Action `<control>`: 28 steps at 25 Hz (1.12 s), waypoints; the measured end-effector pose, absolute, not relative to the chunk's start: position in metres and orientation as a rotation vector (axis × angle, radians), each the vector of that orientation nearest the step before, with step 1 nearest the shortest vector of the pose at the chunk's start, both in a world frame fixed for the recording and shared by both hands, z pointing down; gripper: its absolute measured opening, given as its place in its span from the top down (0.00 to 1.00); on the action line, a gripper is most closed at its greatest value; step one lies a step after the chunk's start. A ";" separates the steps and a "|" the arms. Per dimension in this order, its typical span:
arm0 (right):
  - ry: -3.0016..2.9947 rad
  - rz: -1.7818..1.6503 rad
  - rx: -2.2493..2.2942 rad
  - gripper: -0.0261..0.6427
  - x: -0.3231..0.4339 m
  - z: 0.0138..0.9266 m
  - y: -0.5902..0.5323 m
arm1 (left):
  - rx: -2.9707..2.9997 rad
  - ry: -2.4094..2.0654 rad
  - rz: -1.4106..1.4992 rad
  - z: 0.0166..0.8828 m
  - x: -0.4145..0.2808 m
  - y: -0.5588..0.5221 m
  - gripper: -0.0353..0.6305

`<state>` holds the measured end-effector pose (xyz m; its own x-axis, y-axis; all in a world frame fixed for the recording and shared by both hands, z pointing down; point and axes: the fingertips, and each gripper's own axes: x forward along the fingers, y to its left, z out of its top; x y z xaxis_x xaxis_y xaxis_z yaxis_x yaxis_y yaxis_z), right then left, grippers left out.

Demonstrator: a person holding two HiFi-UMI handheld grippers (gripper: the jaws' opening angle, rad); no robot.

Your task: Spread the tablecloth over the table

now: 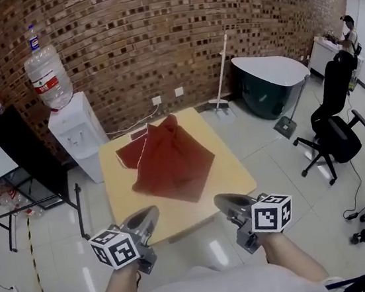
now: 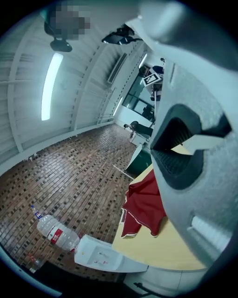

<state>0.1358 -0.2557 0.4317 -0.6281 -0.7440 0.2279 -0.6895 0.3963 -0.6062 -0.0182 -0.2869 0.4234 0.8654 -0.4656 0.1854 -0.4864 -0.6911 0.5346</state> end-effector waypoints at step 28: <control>2.281 -1.593 -1.167 0.76 0.158 0.570 -0.416 | 2.011 -0.834 0.191 0.593 -0.062 -0.452 0.69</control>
